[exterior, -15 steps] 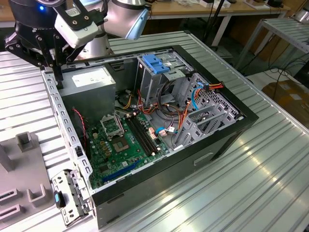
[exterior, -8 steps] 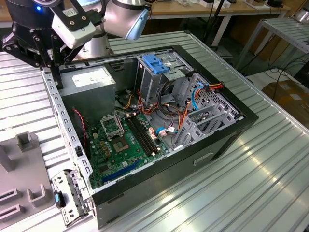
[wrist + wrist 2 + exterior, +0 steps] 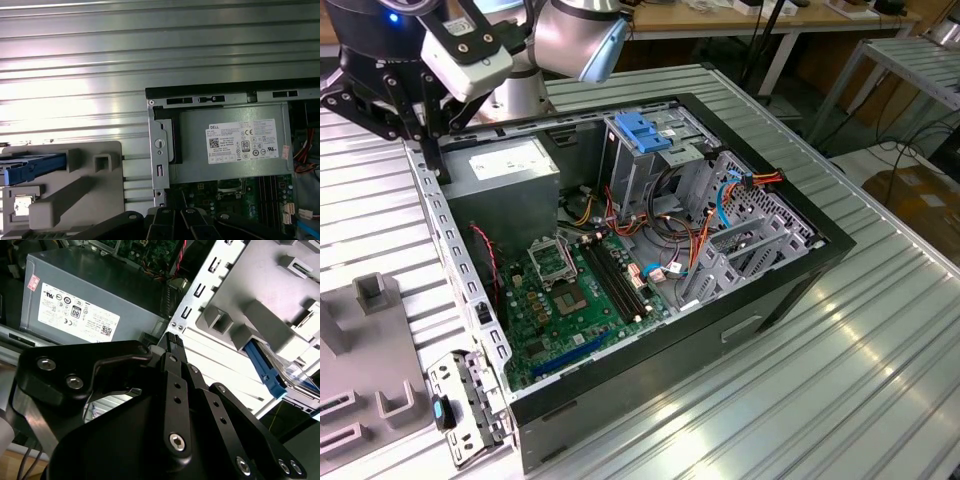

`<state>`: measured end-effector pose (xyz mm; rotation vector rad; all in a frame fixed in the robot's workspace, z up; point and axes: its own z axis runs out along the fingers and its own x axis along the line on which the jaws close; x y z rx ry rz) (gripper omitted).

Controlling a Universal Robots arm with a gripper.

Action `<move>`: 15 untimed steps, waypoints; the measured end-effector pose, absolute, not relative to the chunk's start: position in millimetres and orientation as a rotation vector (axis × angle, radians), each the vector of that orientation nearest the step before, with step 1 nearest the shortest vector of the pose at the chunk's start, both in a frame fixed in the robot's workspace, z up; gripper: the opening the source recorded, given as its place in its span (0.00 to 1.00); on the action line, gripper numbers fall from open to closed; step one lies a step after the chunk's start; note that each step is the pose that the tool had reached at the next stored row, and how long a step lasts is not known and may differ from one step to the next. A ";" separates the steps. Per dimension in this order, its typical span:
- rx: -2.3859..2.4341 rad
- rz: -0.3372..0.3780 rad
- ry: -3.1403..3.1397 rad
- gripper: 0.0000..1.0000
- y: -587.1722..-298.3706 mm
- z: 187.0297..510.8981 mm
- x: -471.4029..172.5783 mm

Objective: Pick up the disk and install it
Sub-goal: 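Reach for the disk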

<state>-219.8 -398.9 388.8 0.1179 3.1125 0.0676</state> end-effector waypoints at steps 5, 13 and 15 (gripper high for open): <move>0.118 0.068 3.112 0.11 -398.9 388.6 -222.6; 0.118 0.068 3.112 0.11 -398.9 388.3 -227.4; 0.118 0.068 3.112 0.11 -398.9 388.2 -228.6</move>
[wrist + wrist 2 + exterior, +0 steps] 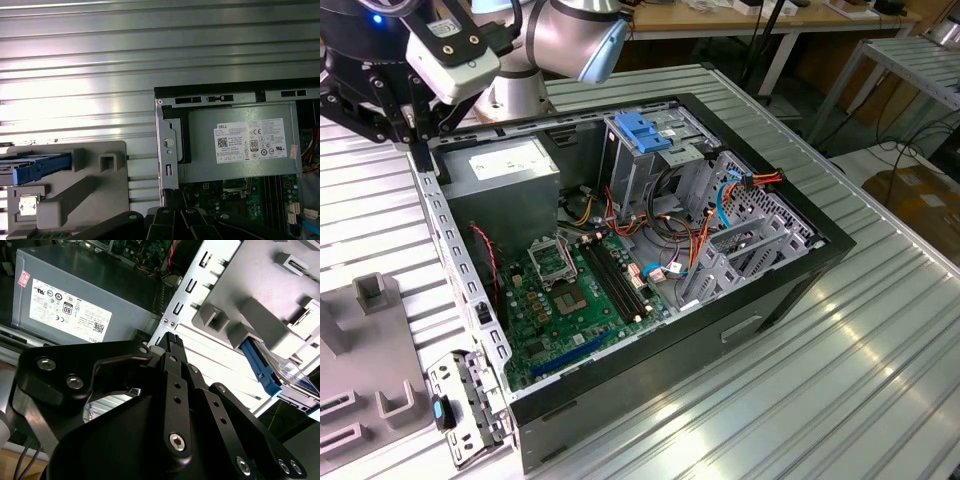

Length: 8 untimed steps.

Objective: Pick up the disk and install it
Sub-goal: 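Reach for the disk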

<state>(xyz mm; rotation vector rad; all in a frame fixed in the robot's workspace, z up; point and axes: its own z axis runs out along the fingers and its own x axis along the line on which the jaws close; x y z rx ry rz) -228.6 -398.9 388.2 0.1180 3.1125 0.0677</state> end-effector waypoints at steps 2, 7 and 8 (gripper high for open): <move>0.118 0.068 3.112 0.11 -398.9 388.2 -229.4; 0.118 0.068 3.112 0.11 -398.9 388.0 -233.4; 0.118 0.068 3.112 0.11 -399.0 387.9 -233.9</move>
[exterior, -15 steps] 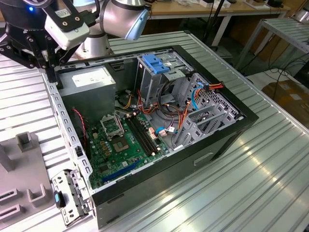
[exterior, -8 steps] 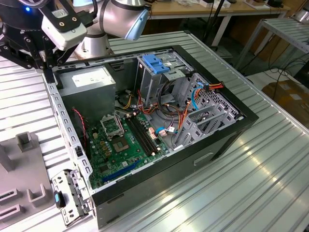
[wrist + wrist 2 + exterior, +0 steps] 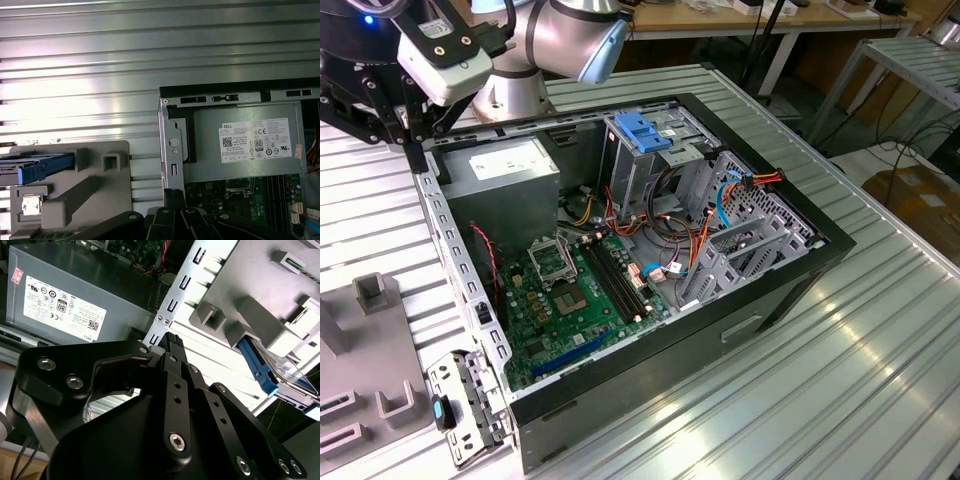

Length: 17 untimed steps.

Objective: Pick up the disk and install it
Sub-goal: 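Reach for the disk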

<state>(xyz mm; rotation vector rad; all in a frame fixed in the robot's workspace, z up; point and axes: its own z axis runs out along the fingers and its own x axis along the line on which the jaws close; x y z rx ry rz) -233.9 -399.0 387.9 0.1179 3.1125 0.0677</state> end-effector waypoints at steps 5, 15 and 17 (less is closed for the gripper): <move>0.118 0.068 3.112 0.11 -398.9 387.7 -237.6; 0.118 0.068 3.112 0.11 -398.9 387.3 -244.9; 0.118 0.068 3.112 0.11 -398.9 387.3 -246.3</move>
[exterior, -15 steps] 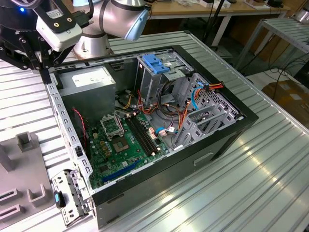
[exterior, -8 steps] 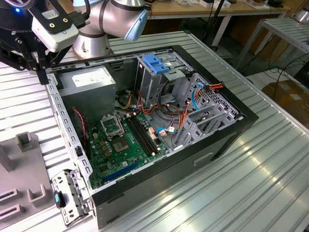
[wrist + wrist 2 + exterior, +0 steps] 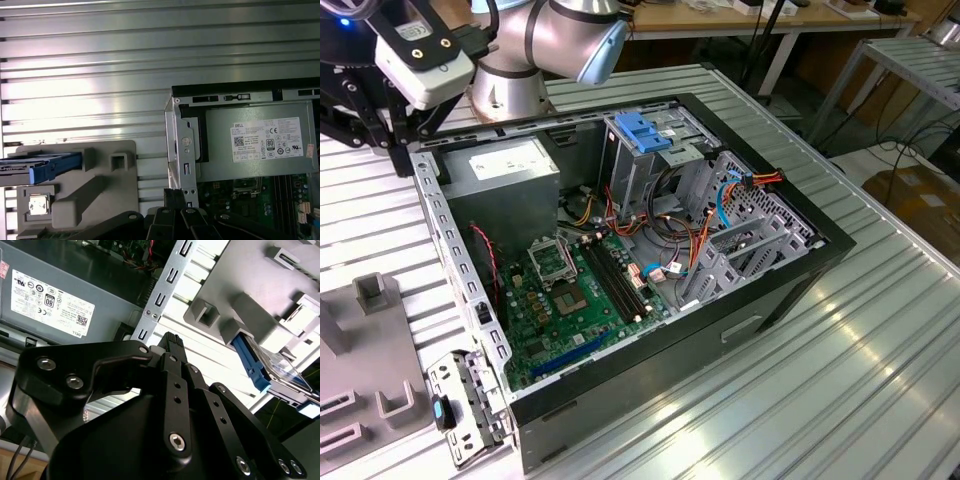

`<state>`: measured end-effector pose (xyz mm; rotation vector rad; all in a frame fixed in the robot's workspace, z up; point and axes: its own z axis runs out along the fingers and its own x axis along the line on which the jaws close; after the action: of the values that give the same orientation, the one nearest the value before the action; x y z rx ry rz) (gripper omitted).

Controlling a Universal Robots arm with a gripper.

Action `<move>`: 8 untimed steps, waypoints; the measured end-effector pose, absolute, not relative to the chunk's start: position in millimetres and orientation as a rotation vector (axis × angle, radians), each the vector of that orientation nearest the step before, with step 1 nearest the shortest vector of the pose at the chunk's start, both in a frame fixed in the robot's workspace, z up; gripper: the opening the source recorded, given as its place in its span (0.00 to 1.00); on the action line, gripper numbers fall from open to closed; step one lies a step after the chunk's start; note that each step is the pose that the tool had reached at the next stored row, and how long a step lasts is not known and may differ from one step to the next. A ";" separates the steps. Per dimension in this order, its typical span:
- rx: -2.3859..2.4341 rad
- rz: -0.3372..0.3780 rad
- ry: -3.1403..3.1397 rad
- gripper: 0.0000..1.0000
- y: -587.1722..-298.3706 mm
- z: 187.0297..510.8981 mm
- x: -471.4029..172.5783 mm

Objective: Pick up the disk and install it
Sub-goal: 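Reach for the disk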

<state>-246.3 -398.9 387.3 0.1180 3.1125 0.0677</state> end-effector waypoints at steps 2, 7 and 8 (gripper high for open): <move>0.118 0.068 3.112 0.11 -398.9 387.2 -247.4; 0.118 0.068 3.113 0.11 -398.9 387.1 -250.5; 0.118 0.068 3.113 0.11 -398.9 387.1 -251.2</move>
<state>-251.2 -398.9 387.1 0.1180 3.1125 0.0676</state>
